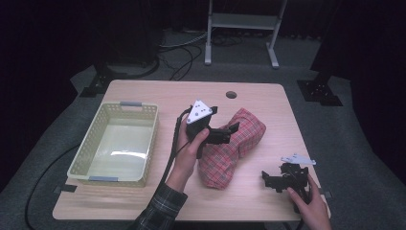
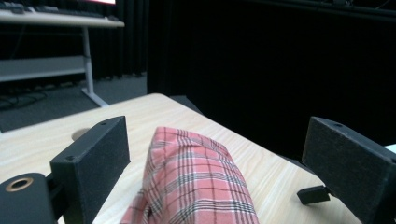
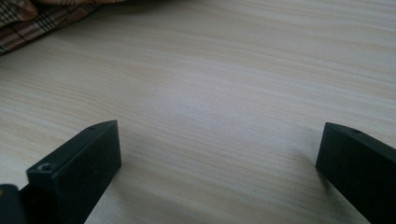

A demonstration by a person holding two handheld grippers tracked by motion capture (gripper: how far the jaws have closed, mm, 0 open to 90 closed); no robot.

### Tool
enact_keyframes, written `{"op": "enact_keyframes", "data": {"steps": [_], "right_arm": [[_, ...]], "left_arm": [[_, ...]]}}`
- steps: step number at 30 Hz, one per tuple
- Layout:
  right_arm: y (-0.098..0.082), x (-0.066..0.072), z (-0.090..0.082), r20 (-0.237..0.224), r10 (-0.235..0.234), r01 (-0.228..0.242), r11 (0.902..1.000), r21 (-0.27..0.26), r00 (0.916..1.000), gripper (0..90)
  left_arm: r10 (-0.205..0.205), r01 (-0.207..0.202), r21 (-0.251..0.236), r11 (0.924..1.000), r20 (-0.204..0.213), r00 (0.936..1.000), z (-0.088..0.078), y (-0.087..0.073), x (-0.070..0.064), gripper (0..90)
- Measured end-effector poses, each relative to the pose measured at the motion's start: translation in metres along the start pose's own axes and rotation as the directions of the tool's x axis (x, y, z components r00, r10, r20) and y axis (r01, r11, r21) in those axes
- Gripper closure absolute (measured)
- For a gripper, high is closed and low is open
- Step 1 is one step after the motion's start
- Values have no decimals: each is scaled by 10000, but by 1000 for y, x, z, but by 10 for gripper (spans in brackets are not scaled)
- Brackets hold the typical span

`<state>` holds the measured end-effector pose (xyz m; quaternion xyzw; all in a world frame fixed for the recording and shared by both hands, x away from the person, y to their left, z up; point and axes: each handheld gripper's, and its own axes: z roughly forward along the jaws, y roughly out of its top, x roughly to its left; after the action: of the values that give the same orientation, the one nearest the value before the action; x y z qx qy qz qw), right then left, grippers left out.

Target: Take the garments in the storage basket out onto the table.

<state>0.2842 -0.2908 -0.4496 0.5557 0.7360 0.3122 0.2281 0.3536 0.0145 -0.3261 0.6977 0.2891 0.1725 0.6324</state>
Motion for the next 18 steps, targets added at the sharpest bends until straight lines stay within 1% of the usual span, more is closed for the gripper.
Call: {"op": "enact_keyframes", "data": {"steps": [2,4,6,10,13,15,18], "right_arm": [[0,0,0,1,0,0,10000,0,10000,0],[0,0,0,1,1,-1,10000,0,10000,0],[0,0,0,0,0,0,10000,-2,10000,0],[0,0,0,5,-13,13,10000,-10,10000,0],[0,0,0,0,0,0,10000,6,10000,0],[0,0,0,0,14,-14,10000,2,10000,0],[0,0,0,-5,19,-19,10000,6,10000,0]], "left_arm": [[44,-45,-153,9999,-2,10000,-5,1,0,71],[83,-78,-306,9995,147,9999,-9,1,1,5],[43,-37,-391,9992,155,9999,-14,0,2,4],[185,-183,-551,9983,31,9998,-24,-2,4,4],[380,-386,-660,9971,-103,9992,-31,-5,6,4],[483,-489,-615,9969,-113,9988,-36,-8,7,4],[522,-530,-662,9964,-134,9985,-43,-13,9,4]]}}
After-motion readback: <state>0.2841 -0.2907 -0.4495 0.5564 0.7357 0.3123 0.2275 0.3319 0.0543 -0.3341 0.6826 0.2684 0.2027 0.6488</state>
